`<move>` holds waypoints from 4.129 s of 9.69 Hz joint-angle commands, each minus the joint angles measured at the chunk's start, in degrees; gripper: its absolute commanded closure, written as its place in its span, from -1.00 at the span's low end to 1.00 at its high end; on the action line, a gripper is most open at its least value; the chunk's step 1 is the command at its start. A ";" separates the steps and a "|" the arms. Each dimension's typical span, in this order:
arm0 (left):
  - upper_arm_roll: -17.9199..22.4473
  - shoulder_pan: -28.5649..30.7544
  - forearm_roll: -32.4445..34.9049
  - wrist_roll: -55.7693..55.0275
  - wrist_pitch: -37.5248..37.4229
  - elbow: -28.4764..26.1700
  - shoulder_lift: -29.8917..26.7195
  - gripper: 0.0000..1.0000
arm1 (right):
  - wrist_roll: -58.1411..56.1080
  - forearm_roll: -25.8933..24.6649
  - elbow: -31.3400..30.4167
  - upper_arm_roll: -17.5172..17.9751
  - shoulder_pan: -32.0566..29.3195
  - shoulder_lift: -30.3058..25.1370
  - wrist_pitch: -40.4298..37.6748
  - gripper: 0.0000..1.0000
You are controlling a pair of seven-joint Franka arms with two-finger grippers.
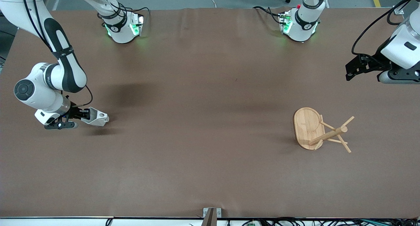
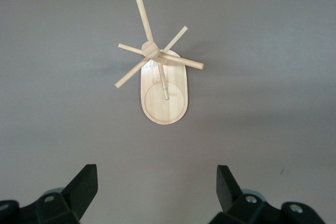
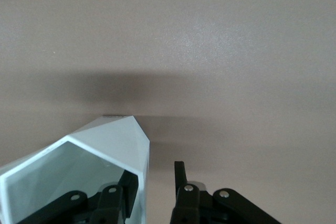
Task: Hang cup on rack
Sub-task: 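Lift the cup with the right gripper while the left gripper approaches, then lower the left gripper onto the cup and close on its rim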
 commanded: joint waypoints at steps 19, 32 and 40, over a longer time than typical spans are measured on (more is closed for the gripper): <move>-0.40 -32.57 -10.38 0.61 11.76 11.17 11.28 -1.00 | -0.49 67.48 13.19 16.64 4.65 -13.84 -48.06 0.99; -2.51 -39.97 -9.70 11.41 18.99 10.90 16.12 -1.00 | -0.57 79.64 9.84 23.77 5.45 -13.58 -44.54 0.99; -2.60 -40.15 -9.70 15.12 25.06 10.99 19.29 -1.00 | -0.57 79.64 9.84 23.95 6.15 -13.58 -44.63 0.99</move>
